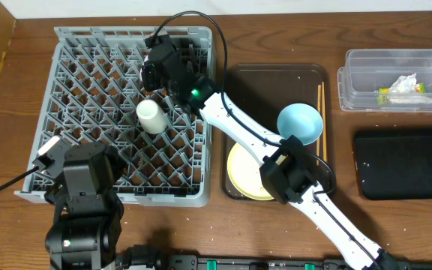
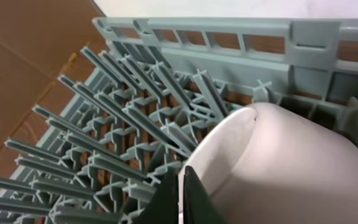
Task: Sort waste into correct bins and load items into the dishwasher
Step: 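Open the right gripper, release the pink bowl and lift away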
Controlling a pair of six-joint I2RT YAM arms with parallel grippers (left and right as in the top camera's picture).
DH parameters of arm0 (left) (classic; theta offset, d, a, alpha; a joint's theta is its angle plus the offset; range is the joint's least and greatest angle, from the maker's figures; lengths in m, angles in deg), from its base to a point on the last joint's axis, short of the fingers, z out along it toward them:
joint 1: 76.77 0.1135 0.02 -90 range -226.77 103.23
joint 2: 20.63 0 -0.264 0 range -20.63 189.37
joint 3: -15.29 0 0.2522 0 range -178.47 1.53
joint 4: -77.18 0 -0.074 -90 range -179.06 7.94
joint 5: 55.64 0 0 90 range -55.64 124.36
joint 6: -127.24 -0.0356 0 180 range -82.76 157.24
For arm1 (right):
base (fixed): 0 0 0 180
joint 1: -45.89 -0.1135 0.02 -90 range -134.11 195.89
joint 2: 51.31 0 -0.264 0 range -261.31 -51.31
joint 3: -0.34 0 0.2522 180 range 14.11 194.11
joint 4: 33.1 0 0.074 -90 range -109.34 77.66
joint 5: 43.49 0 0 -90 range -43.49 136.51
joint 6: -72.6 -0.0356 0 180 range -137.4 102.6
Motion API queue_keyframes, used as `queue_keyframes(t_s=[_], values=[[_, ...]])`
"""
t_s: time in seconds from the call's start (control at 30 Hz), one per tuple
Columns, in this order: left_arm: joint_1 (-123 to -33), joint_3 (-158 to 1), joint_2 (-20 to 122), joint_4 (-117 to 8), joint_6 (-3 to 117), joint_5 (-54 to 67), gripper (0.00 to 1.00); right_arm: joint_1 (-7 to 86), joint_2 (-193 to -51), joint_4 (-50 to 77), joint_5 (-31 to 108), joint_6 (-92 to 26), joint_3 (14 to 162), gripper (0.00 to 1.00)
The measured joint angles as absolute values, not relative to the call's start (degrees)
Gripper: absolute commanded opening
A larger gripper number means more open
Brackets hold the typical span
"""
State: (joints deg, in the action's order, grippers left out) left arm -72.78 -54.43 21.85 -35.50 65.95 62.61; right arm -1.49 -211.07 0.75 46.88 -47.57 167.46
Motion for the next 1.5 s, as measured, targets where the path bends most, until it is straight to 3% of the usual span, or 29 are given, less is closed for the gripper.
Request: queue_keyframes(t_s=[0.2, 0.5, 0.83, 1.07, 1.5], values=[[-72.78, -54.43, 21.85, -35.50, 65.95, 62.61, 0.94, -1.07, -209.43, 6.87, 47.47, -47.55, 167.92, 0.02], [-72.78, -54.43, 21.85, -35.50, 65.95, 62.61, 0.94, 2.16, -204.73, 18.59, 59.55, -46.94, 167.88, 0.03], [-72.78, -54.43, 21.85, -35.52, 65.95, 62.61, 0.94, 1.81, -204.25, 0.36, 44.51, -44.51, 167.68, 0.04], [-72.78, -54.43, 21.85, -35.52, 65.95, 62.61, 0.94, -1.18, -205.06, -6.39, 43.07, -44.25, 167.68, 0.07], [-72.78, -54.43, 21.87, -35.52, 65.95, 62.61, 0.94, 0.50, -210.35, 3.05, 43.51, -43.35, 167.77, 0.05]])
